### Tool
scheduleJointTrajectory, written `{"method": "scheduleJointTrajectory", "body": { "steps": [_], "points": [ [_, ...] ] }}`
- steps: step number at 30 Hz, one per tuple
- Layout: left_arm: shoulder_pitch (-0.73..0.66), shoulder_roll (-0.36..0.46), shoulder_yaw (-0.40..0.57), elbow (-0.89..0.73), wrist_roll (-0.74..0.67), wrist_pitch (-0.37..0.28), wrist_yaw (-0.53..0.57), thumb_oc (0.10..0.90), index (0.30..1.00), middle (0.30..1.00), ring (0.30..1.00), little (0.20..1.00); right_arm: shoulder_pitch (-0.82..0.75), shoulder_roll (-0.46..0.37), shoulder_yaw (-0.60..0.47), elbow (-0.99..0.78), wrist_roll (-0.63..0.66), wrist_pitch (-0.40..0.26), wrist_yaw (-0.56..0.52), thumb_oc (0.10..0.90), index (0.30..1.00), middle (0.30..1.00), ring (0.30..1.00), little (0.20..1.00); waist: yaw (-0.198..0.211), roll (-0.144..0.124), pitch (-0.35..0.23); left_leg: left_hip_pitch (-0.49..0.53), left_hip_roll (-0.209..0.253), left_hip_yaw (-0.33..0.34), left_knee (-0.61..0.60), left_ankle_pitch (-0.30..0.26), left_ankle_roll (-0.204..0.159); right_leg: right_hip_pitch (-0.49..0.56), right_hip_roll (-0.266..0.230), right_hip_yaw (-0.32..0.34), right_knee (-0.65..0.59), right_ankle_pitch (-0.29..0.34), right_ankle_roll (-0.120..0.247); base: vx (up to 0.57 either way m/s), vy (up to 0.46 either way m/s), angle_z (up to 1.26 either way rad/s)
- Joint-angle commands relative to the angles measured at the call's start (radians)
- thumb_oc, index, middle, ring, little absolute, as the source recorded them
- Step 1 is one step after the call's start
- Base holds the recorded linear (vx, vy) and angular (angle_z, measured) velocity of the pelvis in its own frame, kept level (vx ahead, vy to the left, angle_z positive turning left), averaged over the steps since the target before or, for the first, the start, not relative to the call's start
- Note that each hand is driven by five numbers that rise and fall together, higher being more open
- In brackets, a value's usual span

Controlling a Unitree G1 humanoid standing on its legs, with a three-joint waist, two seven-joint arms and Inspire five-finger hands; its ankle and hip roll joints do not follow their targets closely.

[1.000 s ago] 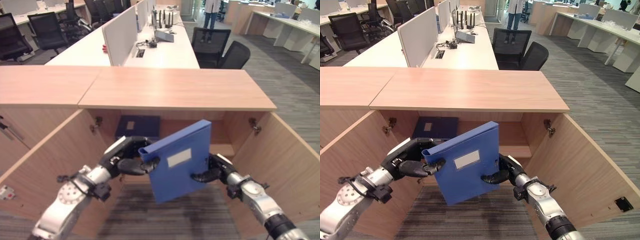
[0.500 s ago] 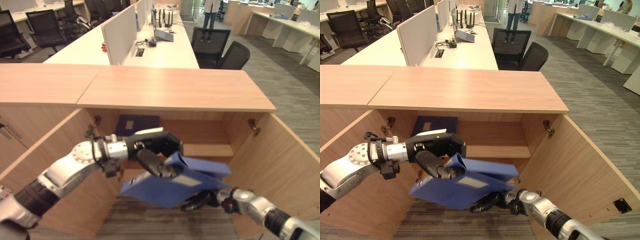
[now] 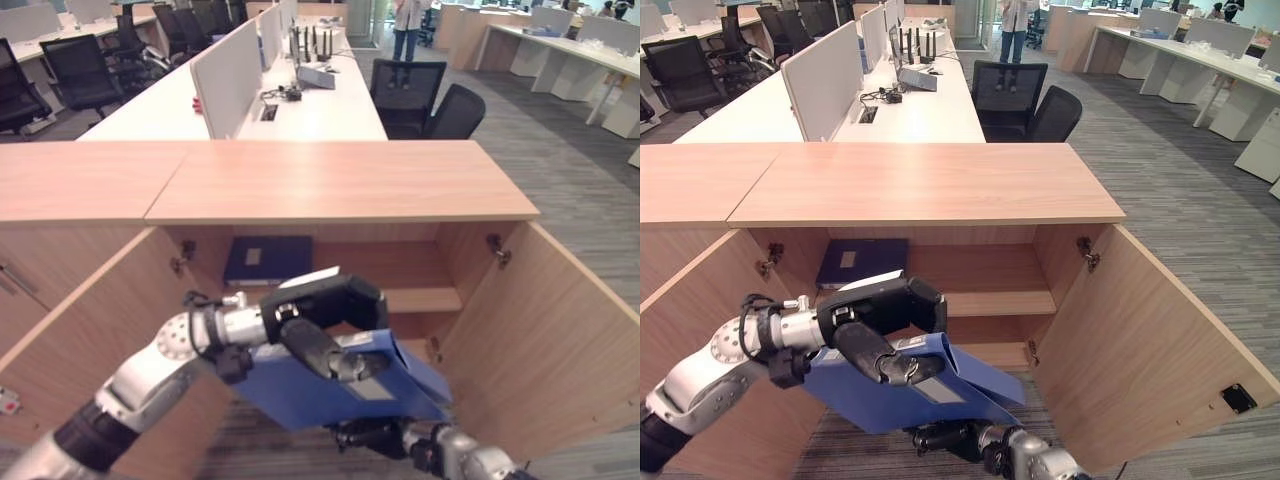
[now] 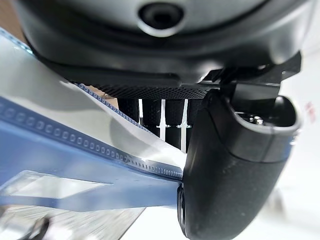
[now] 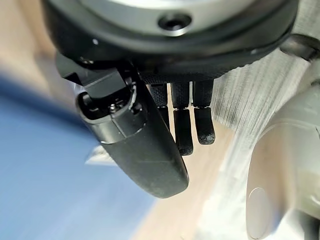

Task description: Put the empty folder in the office cabinet

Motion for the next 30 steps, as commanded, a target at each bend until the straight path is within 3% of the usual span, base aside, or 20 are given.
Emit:
{"method": "scheduleJointTrajectory", "body": {
  "steps": [1,6,30],
  "points": [
    [0.008,-0.087,-0.132,-0.008,-0.070,-0.036,0.028,0.400,0.300,0.300,0.300,0.300,-0.185,0.287,-0.115,-0.253,0.220,-0.214,0.136,0.400,0.300,0.300,0.300,0.300,-0.025,-0.048,-0.039,0.019,-0.005,-0.059,-0.007,-0.093,-0.006,0.057,-0.030,-0.043,0.008,-0.069,0.069,0.00,0.007,-0.04],
    [0.059,-0.156,-0.111,0.017,-0.085,-0.033,0.065,0.400,0.300,0.300,0.300,0.300,-0.129,0.311,-0.163,-0.253,0.268,-0.232,0.100,0.400,0.300,0.300,0.300,0.300,-0.036,-0.046,-0.039,0.022,-0.004,-0.052,-0.007,-0.096,-0.006,0.057,-0.028,-0.041,0.008,-0.070,0.067,0.00,0.000,0.00],
    [0.074,-0.210,-0.103,0.047,-0.058,-0.042,0.088,0.400,0.300,0.300,0.300,0.300,-0.112,0.304,-0.187,-0.279,0.281,-0.241,0.079,0.400,0.300,0.300,0.300,0.300,-0.040,-0.041,-0.037,0.026,-0.003,-0.048,-0.007,-0.097,-0.007,0.056,-0.026,-0.037,0.008,-0.070,0.064,0.00,0.000,-0.01]
  ]
}}
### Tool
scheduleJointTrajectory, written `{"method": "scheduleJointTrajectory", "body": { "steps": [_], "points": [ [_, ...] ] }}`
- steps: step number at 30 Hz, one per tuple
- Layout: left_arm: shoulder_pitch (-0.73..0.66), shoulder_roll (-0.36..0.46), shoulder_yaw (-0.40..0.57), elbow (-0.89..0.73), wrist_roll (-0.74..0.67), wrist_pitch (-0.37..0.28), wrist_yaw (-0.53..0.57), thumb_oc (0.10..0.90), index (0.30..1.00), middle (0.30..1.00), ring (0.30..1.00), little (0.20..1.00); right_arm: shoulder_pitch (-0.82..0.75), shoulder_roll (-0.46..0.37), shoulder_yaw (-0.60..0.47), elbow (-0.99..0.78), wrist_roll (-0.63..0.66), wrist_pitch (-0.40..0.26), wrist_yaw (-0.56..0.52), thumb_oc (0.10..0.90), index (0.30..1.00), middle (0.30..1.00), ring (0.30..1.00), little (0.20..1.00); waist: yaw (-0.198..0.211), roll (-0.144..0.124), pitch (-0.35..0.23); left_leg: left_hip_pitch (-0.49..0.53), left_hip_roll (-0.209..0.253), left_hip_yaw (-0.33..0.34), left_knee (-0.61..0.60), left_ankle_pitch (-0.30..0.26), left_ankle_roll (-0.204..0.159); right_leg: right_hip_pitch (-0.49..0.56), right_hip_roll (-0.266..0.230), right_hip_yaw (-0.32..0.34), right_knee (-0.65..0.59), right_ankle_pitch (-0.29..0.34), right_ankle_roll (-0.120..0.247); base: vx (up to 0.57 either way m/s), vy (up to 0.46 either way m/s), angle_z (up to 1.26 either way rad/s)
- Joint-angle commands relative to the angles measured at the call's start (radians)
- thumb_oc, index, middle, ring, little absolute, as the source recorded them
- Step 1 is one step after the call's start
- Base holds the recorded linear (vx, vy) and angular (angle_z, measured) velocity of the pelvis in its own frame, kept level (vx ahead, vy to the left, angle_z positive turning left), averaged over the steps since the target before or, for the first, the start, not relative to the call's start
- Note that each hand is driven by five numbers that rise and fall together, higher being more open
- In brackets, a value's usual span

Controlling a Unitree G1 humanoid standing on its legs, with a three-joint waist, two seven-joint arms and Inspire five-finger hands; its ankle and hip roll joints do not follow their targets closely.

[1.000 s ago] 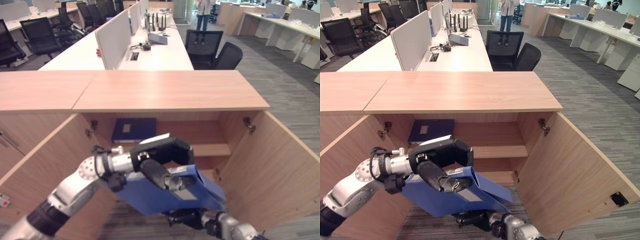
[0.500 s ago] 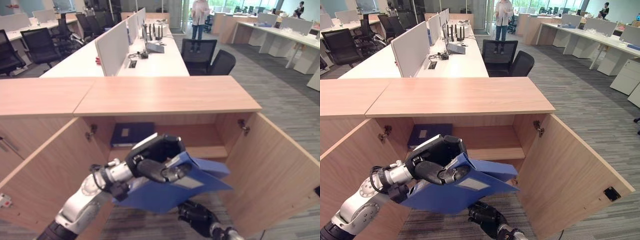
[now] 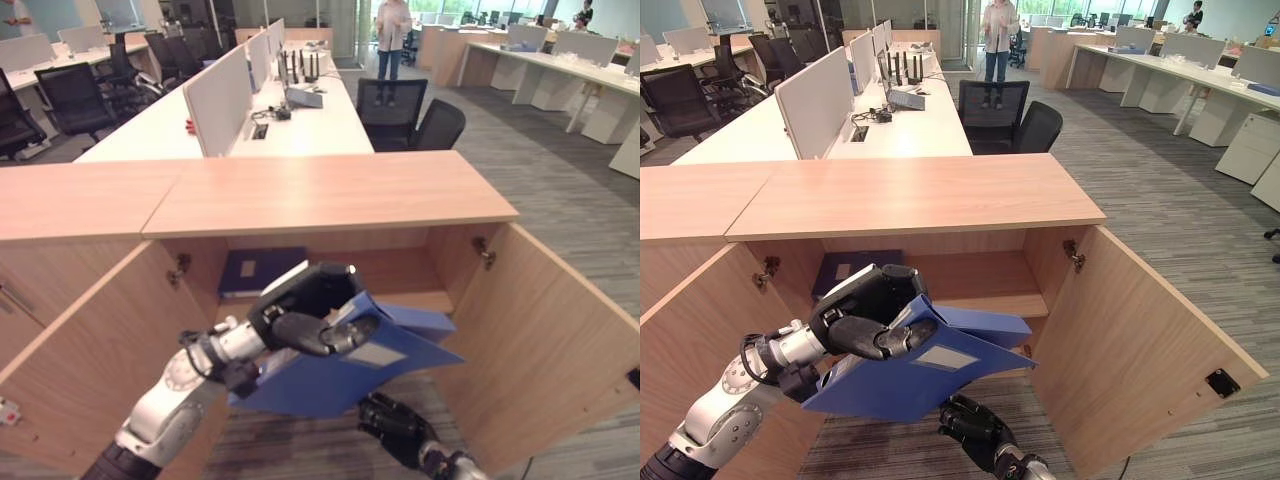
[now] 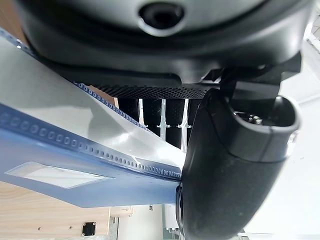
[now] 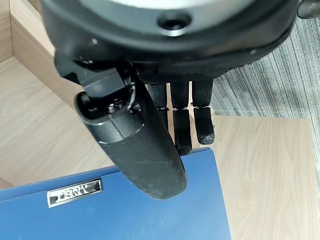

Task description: Put the empty folder in the office cabinet

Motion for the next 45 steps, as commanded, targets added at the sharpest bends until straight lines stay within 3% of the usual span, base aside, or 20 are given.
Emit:
{"method": "scheduleJointTrajectory", "body": {
  "steps": [1,20,23,24,45],
  "points": [
    [0.008,-0.080,-0.131,0.001,-0.057,0.009,-0.034,0.400,0.300,0.300,0.300,0.300,-0.205,0.246,-0.031,-0.278,0.088,-0.127,0.179,0.400,0.300,0.300,0.300,0.300,-0.020,-0.044,-0.010,0.024,-0.004,-0.070,-0.006,-0.097,-0.004,0.064,-0.028,-0.056,0.008,-0.074,0.065,0.00,0.000,0.00],
    [0.074,-0.065,-0.019,0.001,-0.054,-0.017,-0.029,0.400,0.300,0.300,0.300,0.300,-0.115,0.177,-0.115,-0.164,0.007,-0.111,0.170,0.400,0.300,0.300,0.300,0.300,-0.025,-0.052,-0.010,0.020,-0.007,-0.074,-0.006,-0.097,-0.006,0.064,-0.030,-0.062,0.008,-0.075,0.068,0.00,0.000,0.00],
    [0.078,-0.069,-0.003,0.010,-0.056,-0.021,-0.026,0.400,0.300,0.300,0.300,0.300,-0.109,0.166,-0.138,-0.141,-0.007,-0.107,0.166,0.660,0.691,0.691,0.691,0.691,-0.026,-0.053,-0.010,0.020,-0.008,-0.074,-0.006,-0.097,-0.006,0.065,-0.030,-0.062,0.008,-0.074,0.068,0.00,0.000,0.00],
    [0.078,-0.069,-0.003,0.010,-0.056,-0.021,-0.026,0.400,0.300,0.300,0.300,0.300,-0.109,0.166,-0.138,-0.141,-0.007,-0.107,0.166,0.800,0.900,0.900,0.900,0.900,-0.026,-0.053,-0.010,0.020,-0.008,-0.074,-0.006,-0.097,-0.006,0.065,-0.030,-0.062,0.008,-0.074,0.068,0.00,0.000,0.00],
    [0.084,-0.093,0.049,0.033,-0.042,-0.036,-0.011,0.400,0.300,0.300,0.300,0.300,-0.107,0.149,-0.175,-0.103,-0.048,-0.090,0.154,0.800,0.900,0.900,0.900,0.900,-0.023,-0.055,-0.006,0.018,-0.012,-0.084,-0.006,-0.097,-0.005,0.065,-0.032,-0.062,0.008,-0.073,0.068,0.00,0.001,0.02]
  ]
}}
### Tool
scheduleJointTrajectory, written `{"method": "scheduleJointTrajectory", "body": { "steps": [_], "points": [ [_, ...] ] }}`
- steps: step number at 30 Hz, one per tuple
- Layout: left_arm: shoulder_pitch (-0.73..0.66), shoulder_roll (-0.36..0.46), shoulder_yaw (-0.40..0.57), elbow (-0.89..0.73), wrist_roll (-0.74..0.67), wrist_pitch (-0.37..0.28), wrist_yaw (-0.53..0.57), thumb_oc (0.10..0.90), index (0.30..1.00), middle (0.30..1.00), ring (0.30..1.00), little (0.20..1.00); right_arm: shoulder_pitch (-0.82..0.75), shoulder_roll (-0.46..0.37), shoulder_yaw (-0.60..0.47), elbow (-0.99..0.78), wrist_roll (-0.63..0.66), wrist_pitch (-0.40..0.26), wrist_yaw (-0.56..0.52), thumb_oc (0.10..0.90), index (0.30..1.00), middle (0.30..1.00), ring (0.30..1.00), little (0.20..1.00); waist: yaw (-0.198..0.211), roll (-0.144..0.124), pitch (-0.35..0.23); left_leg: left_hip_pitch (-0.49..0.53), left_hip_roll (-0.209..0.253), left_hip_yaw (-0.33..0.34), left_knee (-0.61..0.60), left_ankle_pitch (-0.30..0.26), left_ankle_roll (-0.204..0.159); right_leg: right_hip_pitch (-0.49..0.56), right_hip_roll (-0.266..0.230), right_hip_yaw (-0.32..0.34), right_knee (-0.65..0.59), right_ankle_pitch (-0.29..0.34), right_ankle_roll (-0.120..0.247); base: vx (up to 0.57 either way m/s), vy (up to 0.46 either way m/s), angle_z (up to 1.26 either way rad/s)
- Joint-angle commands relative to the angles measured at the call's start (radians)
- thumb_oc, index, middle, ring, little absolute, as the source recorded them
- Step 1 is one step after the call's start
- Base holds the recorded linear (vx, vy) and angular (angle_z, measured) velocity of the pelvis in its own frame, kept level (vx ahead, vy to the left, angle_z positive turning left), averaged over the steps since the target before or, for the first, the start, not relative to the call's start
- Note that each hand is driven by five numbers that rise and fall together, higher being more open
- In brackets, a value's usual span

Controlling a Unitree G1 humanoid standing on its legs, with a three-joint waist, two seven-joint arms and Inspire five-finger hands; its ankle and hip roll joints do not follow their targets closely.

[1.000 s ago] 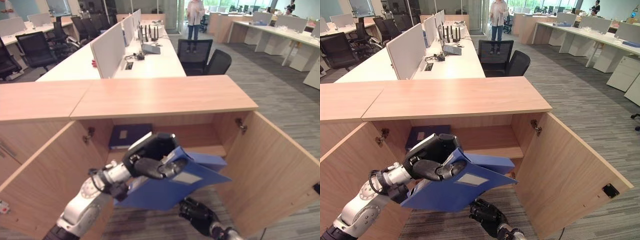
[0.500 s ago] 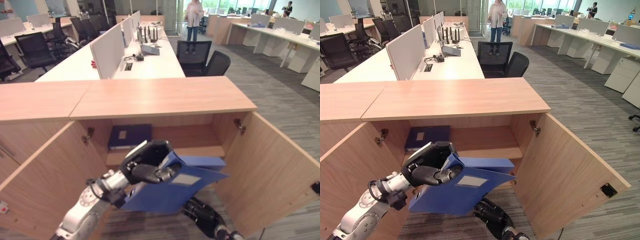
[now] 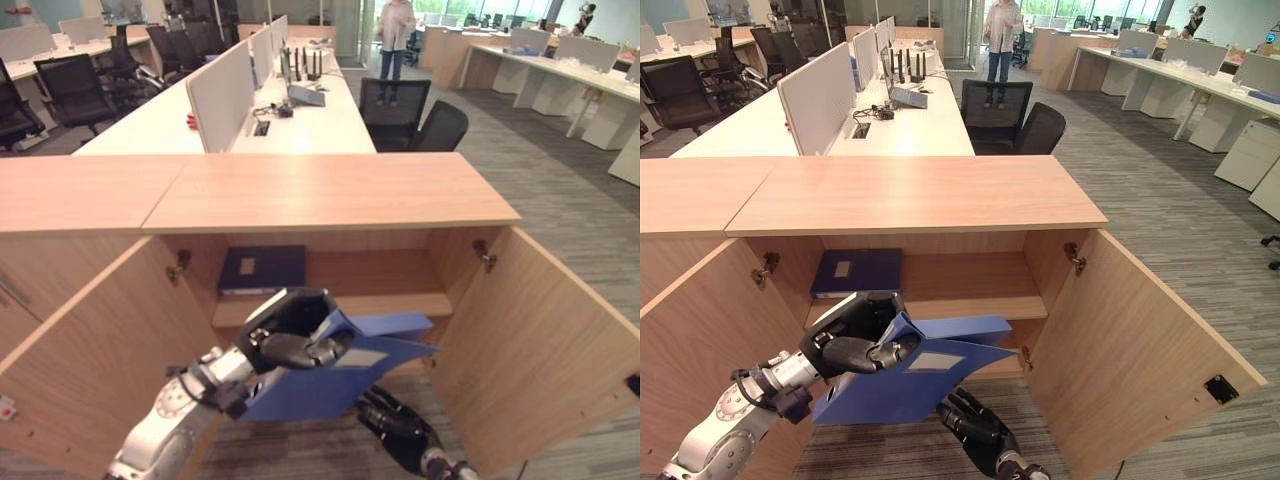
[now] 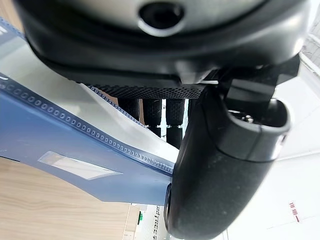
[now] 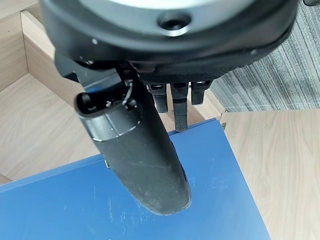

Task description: Put the empty folder in the office cabinet

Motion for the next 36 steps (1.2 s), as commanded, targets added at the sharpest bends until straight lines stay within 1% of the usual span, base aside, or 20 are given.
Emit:
{"method": "scheduleJointTrajectory", "body": {
  "steps": [1,4,6,7,9,10,11,12,13,14,21,23,26,27,29,30,31,33,35,36],
  "points": [
    [-0.065,-0.054,-0.016,-0.044,-0.071,-0.045,-0.037,0.400,0.300,0.300,0.300,0.300,-0.184,0.079,-0.046,-0.113,-0.004,-0.082,0.100,0.800,0.900,0.900,0.900,0.900,-0.019,-0.036,0.000,0.032,-0.012,-0.065,-0.006,-0.099,-0.010,0.071,-0.031,-0.046,0.008,-0.073,0.064,0.00,0.000,0.00],
    [-0.065,-0.055,0.005,-0.043,-0.075,-0.047,-0.042,0.400,0.300,0.300,0.300,0.300,-0.179,0.059,-0.056,-0.081,-0.045,-0.076,0.104,0.800,0.900,0.900,0.900,0.900,-0.018,-0.038,0.000,0.031,-0.013,-0.065,-0.006,-0.099,-0.011,0.071,-0.032,-0.049,0.008,-0.073,0.064,0.00,0.000,0.00],
    [-0.058,-0.050,0.032,-0.045,-0.075,-0.049,-0.050,0.400,0.300,0.300,0.300,0.300,-0.177,0.027,-0.079,-0.037,-0.139,-0.080,0.088,0.800,0.900,0.900,0.900,0.900,-0.018,-0.039,-0.003,0.030,-0.014,-0.065,-0.006,-0.100,-0.011,0.072,-0.033,-0.053,0.008,-0.073,0.065,0.00,0.000,0.00],
    [-0.057,-0.051,0.033,-0.045,-0.075,-0.049,-0.050,0.400,0.300,0.300,0.300,0.300,-0.177,0.027,-0.079,-0.037,-0.139,-0.080,0.088,0.800,0.900,0.900,0.900,0.900,-0.019,-0.039,-0.003,0.030,-0.014,-0.065,-0.006,-0.100,-0.011,0.072,-0.033,-0.053,0.008,-0.073,0.065,0.00,0.000,0.00],
    [-0.055,-0.036,0.050,-0.054,-0.079,-0.045,-0.053,0.400,0.300,0.300,0.300,0.300,-0.214,-0.002,-0.109,0.072,-0.302,-0.090,0.037,0.800,0.900,0.900,0.900,0.900,-0.011,-0.038,-0.003,0.028,-0.014,-0.069,-0.006,-0.099,-0.010,0.073,-0.034,-0.053,0.008,-0.072,0.065,0.00,0.000,0.00],
    [-0.055,-0.036,0.051,-0.055,-0.080,-0.045,-0.053,0.400,0.300,0.300,0.300,0.300,-0.216,-0.001,-0.109,0.074,-0.303,-0.091,0.037,0.800,0.900,0.900,0.900,0.900,-0.011,-0.038,-0.002,0.028,-0.014,-0.069,-0.006,-0.099,-0.010,0.073,-0.034,-0.053,0.008,-0.072,0.065,0.00,0.000,0.00],
    [-0.049,-0.030,0.055,-0.059,-0.080,-0.043,-0.051,0.400,0.300,0.300,0.300,0.300,-0.231,-0.004,-0.117,0.111,-0.358,-0.089,0.025,0.800,0.900,0.900,0.900,0.900,-0.007,-0.037,-0.003,0.028,-0.014,-0.070,-0.006,-0.099,-0.009,0.074,-0.035,-0.054,0.008,-0.072,0.065,0.00,0.000,0.00],
    [-0.037,-0.019,0.064,-0.070,-0.088,-0.034,-0.051,0.400,0.300,0.300,0.300,0.300,-0.271,-0.018,-0.120,0.193,-0.493,-0.085,-0.012,0.800,0.900,0.900,0.900,0.900,0.002,-0.038,-0.004,0.026,-0.015,-0.072,-0.006,-0.098,-0.008,0.074,-0.034,-0.053,0.008,-0.072,0.064,0.00,0.000,0.00],
    [-0.037,-0.019,0.064,-0.071,-0.089,-0.033,-0.051,0.400,0.300,0.300,0.300,0.300,-0.272,-0.017,-0.120,0.194,-0.494,-0.086,-0.011,0.800,0.900,0.900,0.900,0.900,0.002,-0.038,-0.003,0.026,-0.015,-0.072,-0.006,-0.098,-0.008,0.075,-0.034,-0.053,0.008,-0.072,0.064,0.00,0.000,0.00],
    [-0.036,-0.017,0.065,-0.075,-0.089,-0.028,-0.050,0.400,0.300,0.300,0.300,0.300,-0.287,-0.021,-0.121,0.215,-0.542,-0.078,-0.022,0.800,0.900,0.900,0.900,0.900,0.005,-0.038,-0.003,0.026,-0.014,-0.073,-0.006,-0.098,-0.007,0.075,-0.034,-0.052,0.008,-0.073,0.064,0.00,0.000,0.00],
    [-0.051,0.008,0.051,-0.084,-0.100,-0.020,-0.050,0.400,0.300,0.300,0.300,0.300,-0.344,-0.049,-0.119,0.344,-0.674,-0.068,-0.044,0.800,0.900,0.900,0.900,0.900,0.014,-0.040,0.000,0.027,-0.017,-0.075,-0.006,-0.096,-0.005,0.077,-0.029,-0.051,0.008,-0.071,0.063,0.00,-0.002,0.01],
    [-0.052,0.013,0.049,-0.086,-0.102,-0.019,-0.051,0.400,0.300,0.300,0.300,0.300,-0.348,-0.050,-0.124,0.372,-0.675,-0.069,-0.046,0.800,0.900,0.900,0.900,0.900,0.016,-0.040,0.002,0.027,-0.017,-0.075,-0.006,-0.095,-0.005,0.078,-0.028,-0.050,0.008,-0.071,0.064,0.00,0.000,0.00],
    [-0.060,0.013,0.047,-0.083,-0.106,-0.022,-0.052,0.400,0.300,0.300,0.300,0.300,-0.343,-0.036,-0.126,0.363,-0.612,-0.060,-0.023,0.800,0.900,0.900,0.900,0.900,0.017,-0.040,0.004,0.029,-0.017,-0.075,-0.006,-0.095,-0.005,0.078,-0.028,-0.050,0.008,-0.070,0.064,0.00,0.000,0.00],
    [-0.060,0.013,0.047,-0.083,-0.106,-0.022,-0.052,0.400,0.300,0.300,0.300,0.300,-0.343,-0.036,-0.126,0.362,-0.612,-0.060,-0.023,0.800,0.900,0.900,0.900,0.900,0.017,-0.040,0.004,0.029,-0.017,-0.075,-0.006,-0.095,-0.005,0.078,-0.028,-0.050,0.008,-0.070,0.064,0.00,0.000,0.00],
    [-0.067,0.002,0.043,-0.065,-0.102,-0.030,-0.050,0.400,0.300,0.300,0.300,0.300,-0.321,-0.025,-0.116,0.260,-0.467,-0.047,0.035,0.800,0.900,0.900,0.900,0.900,0.015,-0.041,0.005,0.031,-0.017,-0.075,-0.006,-0.095,-0.006,0.078,-0.027,-0.048,0.008,-0.070,0.063,0.00,0.000,0.00],
    [-0.067,0.002,0.043,-0.064,-0.102,-0.031,-0.051,0.400,0.300,0.300,0.300,0.300,-0.321,-0.026,-0.116,0.259,-0.466,-0.046,0.035,0.800,0.900,0.900,0.900,0.900,0.015,-0.041,0.005,0.031,-0.017,-0.075,-0.006,-0.095,-0.006,0.078,-0.027,-0.048,0.008,-0.070,0.063,0.00,0.000,0.00],
    [-0.071,-0.012,0.042,-0.043,-0.100,-0.035,-0.050,0.400,0.300,0.300,0.300,0.300,-0.311,-0.023,-0.112,0.179,-0.375,-0.045,0.061,0.800,0.900,0.900,0.900,0.900,0.012,-0.041,0.005,0.031,-0.017,-0.075,-0.006,-0.094,-0.007,0.077,-0.027,-0.046,0.008,-0.071,0.063,0.00,0.000,0.00],
    [-0.075,-0.019,0.043,-0.028,-0.094,-0.040,-0.049,0.400,0.300,0.300,0.300,0.300,-0.305,-0.027,-0.107,0.138,-0.350,-0.049,0.074,0.800,0.900,0.900,0.900,0.900,0.010,-0.040,0.005,0.031,-0.017,-0.076,-0.006,-0.094,-0.007,0.078,-0.028,-0.047,0.008,-0.071,0.063,0.00,0.000,0.00],
    [-0.080,-0.033,0.050,0.000,-0.068,-0.046,-0.058,0.400,0.300,0.300,0.300,0.300,-0.282,-0.059,-0.092,0.039,-0.363,-0.056,0.098,0.800,0.900,0.900,0.900,0.900,0.006,-0.042,0.003,0.031,-0.017,-0.077,-0.006,-0.094,-0.008,0.078,-0.029,-0.049,0.008,-0.072,0.063,0.00,0.000,0.00],
    [-0.080,-0.033,0.050,0.000,-0.068,-0.046,-0.058,0.400,0.300,0.300,0.300,0.300,-0.282,-0.059,-0.092,0.038,-0.364,-0.055,0.097,0.800,0.900,0.900,0.900,0.900,0.005,-0.042,0.003,0.031,-0.017,-0.077,-0.006,-0.094,-0.008,0.078,-0.029,-0.049,0.008,-0.072,0.063,0.00,0.001,0.04]
  ]
}}
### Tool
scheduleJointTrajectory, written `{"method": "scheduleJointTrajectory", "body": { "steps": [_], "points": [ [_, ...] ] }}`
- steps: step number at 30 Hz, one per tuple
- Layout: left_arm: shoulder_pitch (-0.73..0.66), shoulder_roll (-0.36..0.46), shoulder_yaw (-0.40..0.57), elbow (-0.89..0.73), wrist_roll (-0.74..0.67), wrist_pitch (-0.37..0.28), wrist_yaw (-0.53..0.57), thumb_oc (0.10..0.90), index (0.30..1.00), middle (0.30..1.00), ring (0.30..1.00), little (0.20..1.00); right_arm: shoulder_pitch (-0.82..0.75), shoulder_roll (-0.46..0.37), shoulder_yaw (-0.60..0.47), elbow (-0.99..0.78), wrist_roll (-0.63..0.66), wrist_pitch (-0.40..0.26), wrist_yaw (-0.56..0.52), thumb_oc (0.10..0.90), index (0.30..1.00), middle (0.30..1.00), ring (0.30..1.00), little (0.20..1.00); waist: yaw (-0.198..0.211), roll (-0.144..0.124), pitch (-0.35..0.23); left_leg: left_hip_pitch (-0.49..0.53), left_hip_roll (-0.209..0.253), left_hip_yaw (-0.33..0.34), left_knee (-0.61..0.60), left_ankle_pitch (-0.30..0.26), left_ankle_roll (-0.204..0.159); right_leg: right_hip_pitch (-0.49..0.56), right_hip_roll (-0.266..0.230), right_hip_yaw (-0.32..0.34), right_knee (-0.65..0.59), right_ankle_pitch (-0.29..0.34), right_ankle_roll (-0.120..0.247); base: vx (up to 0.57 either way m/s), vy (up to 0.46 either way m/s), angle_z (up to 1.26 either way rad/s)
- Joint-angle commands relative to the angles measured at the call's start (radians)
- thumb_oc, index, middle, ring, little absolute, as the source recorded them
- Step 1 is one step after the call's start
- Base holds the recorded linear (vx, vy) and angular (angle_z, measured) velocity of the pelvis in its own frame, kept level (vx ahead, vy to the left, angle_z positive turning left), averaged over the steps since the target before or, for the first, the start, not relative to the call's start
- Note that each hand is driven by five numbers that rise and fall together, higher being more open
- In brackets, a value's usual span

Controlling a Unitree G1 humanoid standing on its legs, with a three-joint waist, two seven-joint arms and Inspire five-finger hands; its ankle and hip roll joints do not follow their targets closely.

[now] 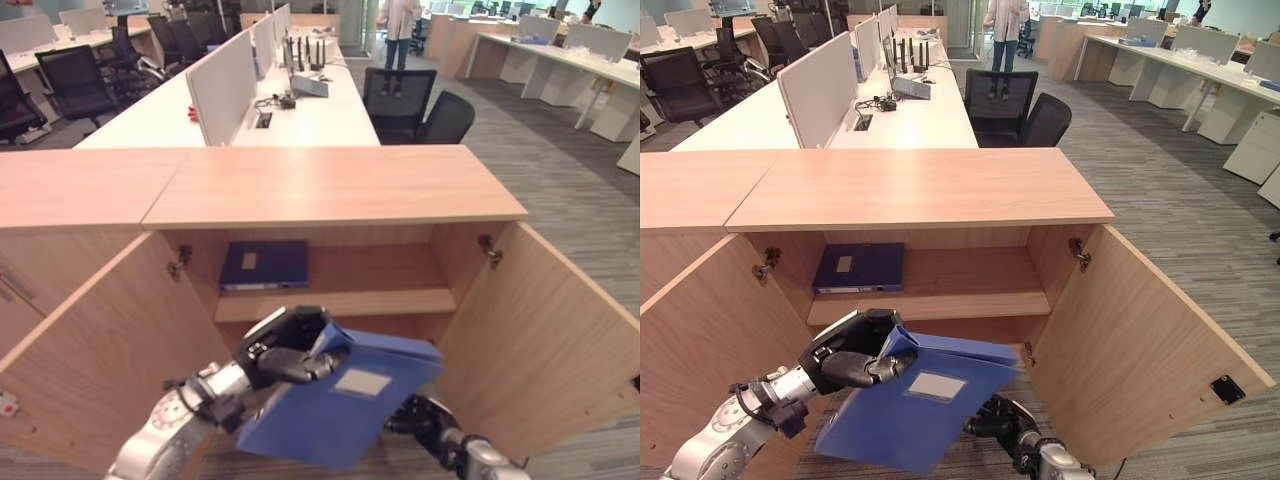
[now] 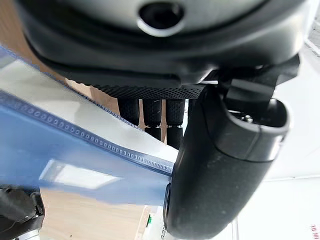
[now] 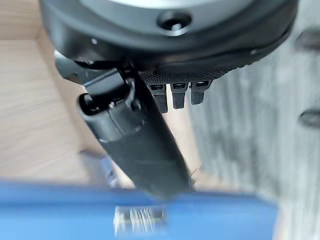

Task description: Put the empty folder in the office cabinet

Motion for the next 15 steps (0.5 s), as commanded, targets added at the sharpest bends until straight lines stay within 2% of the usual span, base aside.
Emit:
{"method": "scheduleJointTrajectory", "body": {
  "steps": [1,2,9,11,15],
  "points": [
    [-0.121,-0.033,0.019,-0.016,-0.053,-0.095,-0.036,0.400,0.300,0.300,0.300,0.300,-0.098,-0.011,0.000,-0.144,0.070,-0.088,0.105,0.800,0.900,0.900,0.900,0.900,-0.012,-0.049,-0.030,0.017,-0.018,-0.075,-0.006,-0.086,-0.003,0.064,-0.031,-0.050,0.008,-0.068,0.062,0.00,0.000,0.00],
    [-0.115,-0.036,0.036,-0.013,-0.041,-0.100,-0.041,0.400,0.300,0.300,0.300,0.300,-0.095,-0.039,-0.005,-0.165,0.050,-0.084,0.112,0.800,0.900,0.900,0.900,0.900,-0.010,-0.049,-0.032,0.015,-0.018,-0.076,-0.006,-0.085,-0.004,0.063,-0.033,-0.055,0.008,-0.068,0.062,0.00,0.000,0.00],
    [-0.105,-0.035,0.055,0.001,-0.031,-0.095,-0.056,0.400,0.300,0.300,0.300,0.300,-0.087,-0.086,-0.055,-0.141,0.041,-0.076,0.114,0.800,0.900,0.900,0.900,0.900,-0.010,-0.054,-0.033,0.013,-0.017,-0.076,-0.006,-0.084,-0.004,0.061,-0.032,-0.059,0.008,-0.067,0.062,0.00,0.000,0.00],
    [-0.101,-0.023,0.073,0.008,-0.026,-0.087,-0.071,0.400,0.300,0.300,0.300,0.300,-0.089,-0.145,-0.075,-0.124,-0.008,-0.064,0.133,0.800,0.900,0.900,0.900,0.900,-0.009,-0.058,-0.033,0.012,-0.016,-0.075,-0.006,-0.084,-0.005,0.059,-0.030,-0.059,0.008,-0.066,0.063,0.00,0.000,0.00],
    [-0.096,-0.010,0.076,0.004,-0.027,-0.084,-0.077,0.400,0.300,0.300,0.300,0.300,-0.111,-0.186,-0.086,-0.099,-0.033,-0.058,0.133,0.800,0.900,0.900,0.900,0.900,-0.008,-0.063,-0.033,0.012,-0.015,-0.073,-0.006,-0.085,-0.005,0.058,-0.029,-0.057,0.008,-0.066,0.063,0.00,0.000,0.00]
  ]
}}
